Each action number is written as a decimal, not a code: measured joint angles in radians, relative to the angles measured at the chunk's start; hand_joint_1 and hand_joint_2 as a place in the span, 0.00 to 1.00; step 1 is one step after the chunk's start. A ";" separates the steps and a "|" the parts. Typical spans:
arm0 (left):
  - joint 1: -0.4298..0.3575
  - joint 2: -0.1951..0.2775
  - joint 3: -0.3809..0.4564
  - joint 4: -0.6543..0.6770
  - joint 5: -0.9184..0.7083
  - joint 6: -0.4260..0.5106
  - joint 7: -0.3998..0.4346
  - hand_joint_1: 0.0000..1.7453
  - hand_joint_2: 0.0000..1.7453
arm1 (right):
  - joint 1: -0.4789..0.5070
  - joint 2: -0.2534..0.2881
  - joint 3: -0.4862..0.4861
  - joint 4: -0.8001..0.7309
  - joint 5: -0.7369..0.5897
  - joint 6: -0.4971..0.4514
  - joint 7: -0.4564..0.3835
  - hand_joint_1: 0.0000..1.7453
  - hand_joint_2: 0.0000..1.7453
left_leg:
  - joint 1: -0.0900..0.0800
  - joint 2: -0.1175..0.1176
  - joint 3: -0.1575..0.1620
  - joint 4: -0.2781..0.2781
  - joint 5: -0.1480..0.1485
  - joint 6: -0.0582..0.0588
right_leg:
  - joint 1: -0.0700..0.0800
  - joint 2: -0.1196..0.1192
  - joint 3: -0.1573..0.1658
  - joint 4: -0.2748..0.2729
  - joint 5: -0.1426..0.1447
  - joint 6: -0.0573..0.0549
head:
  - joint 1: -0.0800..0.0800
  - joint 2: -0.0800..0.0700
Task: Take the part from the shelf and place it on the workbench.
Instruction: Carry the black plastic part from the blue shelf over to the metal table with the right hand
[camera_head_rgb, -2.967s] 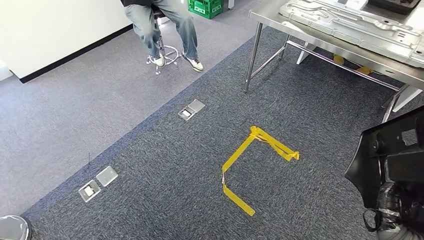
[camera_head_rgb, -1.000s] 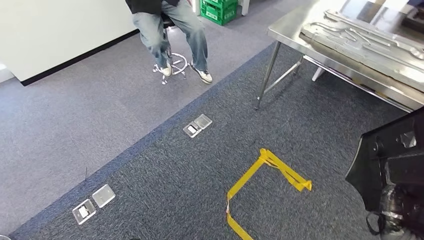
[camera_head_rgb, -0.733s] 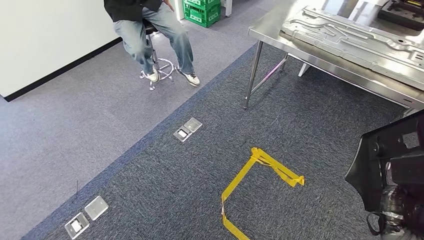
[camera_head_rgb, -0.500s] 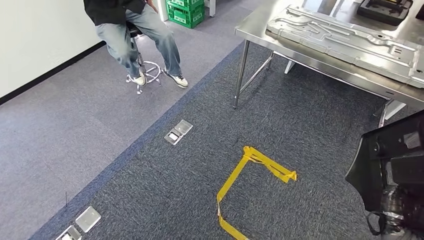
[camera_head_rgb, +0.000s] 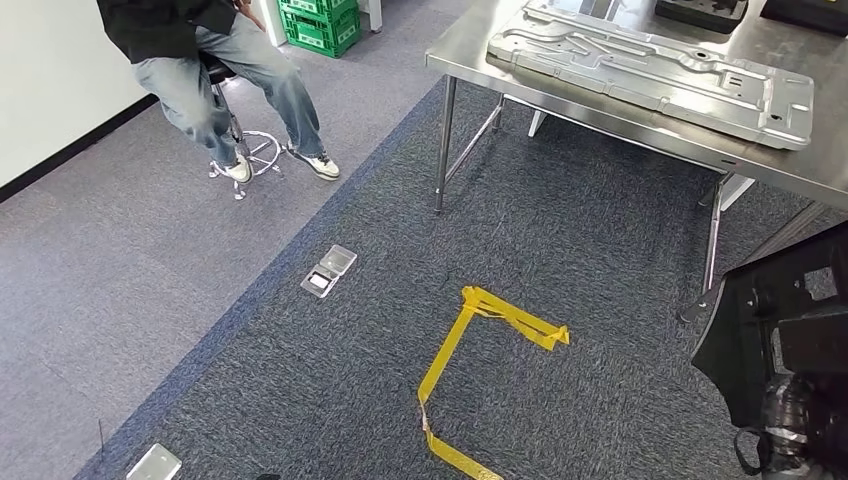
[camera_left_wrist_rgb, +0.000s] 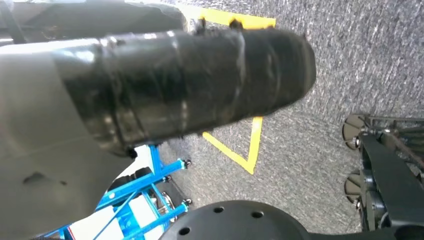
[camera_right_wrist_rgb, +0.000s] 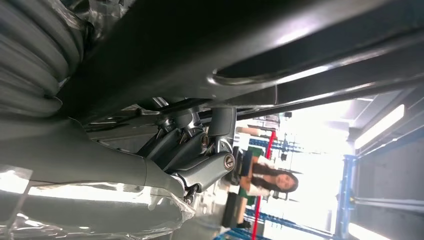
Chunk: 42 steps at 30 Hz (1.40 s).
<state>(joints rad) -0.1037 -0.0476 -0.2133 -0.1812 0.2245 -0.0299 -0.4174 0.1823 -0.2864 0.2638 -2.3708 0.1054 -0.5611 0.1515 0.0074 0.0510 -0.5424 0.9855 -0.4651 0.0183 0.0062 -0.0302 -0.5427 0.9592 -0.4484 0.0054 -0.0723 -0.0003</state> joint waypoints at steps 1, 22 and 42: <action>-0.001 -0.001 0.000 0.000 0.001 0.000 0.000 0.00 0.00 | 0.000 -0.001 0.000 -0.001 0.003 0.000 0.000 1.00 1.00 | 0.002 0.003 0.002 -0.003 -0.001 -0.006 | 0.001 0.003 0.000 -0.006 0.001 -0.002 | 0.000 0.000; 0.009 0.008 0.000 -0.001 0.002 0.001 -0.001 0.00 0.00 | 0.002 0.002 -0.001 -0.004 0.013 0.000 0.008 1.00 1.00 | 0.013 -0.055 0.036 -0.006 -0.026 0.016 | -0.018 0.034 -0.081 0.225 -0.114 0.042 | 0.001 0.000; 0.013 0.017 -0.001 -0.001 0.001 0.000 0.000 0.00 0.00 | 0.010 0.000 -0.004 -0.006 0.016 0.003 0.015 1.00 1.00 | 0.003 -0.055 -0.103 0.199 -0.216 -0.031 | 0.004 0.046 0.075 -0.016 -0.038 -0.037 | 0.000 0.000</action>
<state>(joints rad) -0.0902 -0.0309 -0.2140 -0.1820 0.2258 -0.0303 -0.4172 0.1924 -0.2865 0.2602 -2.3763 0.1217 -0.5579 0.1663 0.0107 -0.0043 -0.6458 1.1850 -0.6811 -0.0123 0.0101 0.0154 -0.4672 0.9435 -0.4867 -0.0315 -0.0723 -0.0004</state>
